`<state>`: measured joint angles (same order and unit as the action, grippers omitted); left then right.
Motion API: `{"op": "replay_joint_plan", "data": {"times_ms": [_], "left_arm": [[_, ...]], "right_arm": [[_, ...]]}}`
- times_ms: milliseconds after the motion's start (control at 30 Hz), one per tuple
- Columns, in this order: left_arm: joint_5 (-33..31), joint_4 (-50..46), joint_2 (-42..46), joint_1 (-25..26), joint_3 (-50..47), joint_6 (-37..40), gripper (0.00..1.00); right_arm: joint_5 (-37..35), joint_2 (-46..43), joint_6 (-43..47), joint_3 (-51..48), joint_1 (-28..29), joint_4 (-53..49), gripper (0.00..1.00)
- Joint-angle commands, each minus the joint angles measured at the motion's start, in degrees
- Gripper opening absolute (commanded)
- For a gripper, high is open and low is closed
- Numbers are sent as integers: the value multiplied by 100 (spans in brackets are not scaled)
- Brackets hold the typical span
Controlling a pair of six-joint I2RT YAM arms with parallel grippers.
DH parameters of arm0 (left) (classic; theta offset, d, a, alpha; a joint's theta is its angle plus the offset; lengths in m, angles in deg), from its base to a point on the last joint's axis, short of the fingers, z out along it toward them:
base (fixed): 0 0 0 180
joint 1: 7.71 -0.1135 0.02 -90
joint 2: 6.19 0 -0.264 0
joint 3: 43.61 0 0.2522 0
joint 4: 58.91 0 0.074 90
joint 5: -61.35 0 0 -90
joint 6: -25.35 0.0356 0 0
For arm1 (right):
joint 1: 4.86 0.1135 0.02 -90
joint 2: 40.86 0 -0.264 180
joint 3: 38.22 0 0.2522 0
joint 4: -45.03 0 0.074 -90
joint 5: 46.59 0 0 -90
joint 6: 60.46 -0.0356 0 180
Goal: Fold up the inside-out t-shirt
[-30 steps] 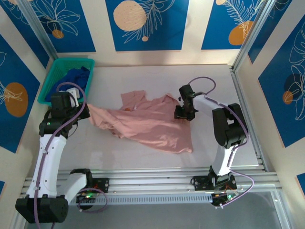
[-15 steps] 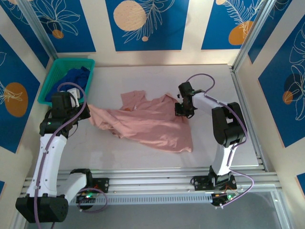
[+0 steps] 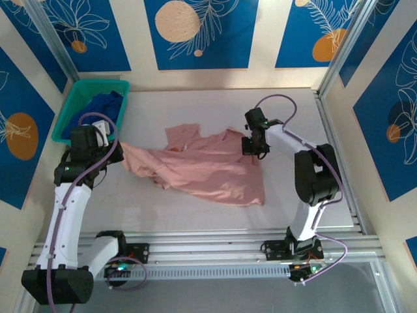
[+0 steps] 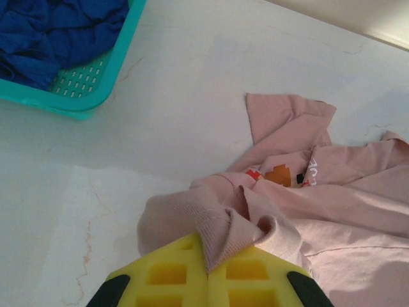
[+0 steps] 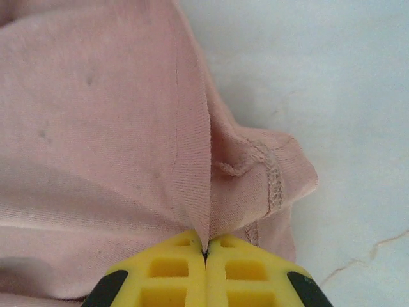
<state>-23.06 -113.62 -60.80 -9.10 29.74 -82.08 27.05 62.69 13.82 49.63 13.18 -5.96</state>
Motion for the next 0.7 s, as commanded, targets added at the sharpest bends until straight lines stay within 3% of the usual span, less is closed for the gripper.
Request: {"op": "replay_joint_plan", "data": {"times_ms": [0, 267, 367, 500, 667], "left_arm": [[188, 138, 29, -90, -18, 112, 0], [496, 193, 31, -91, 17, 82, 0], [553, 188, 31, -91, -1, 77, 0], [576, 199, 38, -95, -35, 82, 0], [622, 243, 12, -93, -66, 91, 0]], "right_arm": [[-391, -244, 189, 264, -10, -280, 5], [-324, 237, 235, 832, -122, -399, 10], [-367, 455, 195, 959, -126, -558, 21], [-341, 85, 16, 370, -126, -484, 42], [153, -354, -162, -369, -117, -331, 46]]}}
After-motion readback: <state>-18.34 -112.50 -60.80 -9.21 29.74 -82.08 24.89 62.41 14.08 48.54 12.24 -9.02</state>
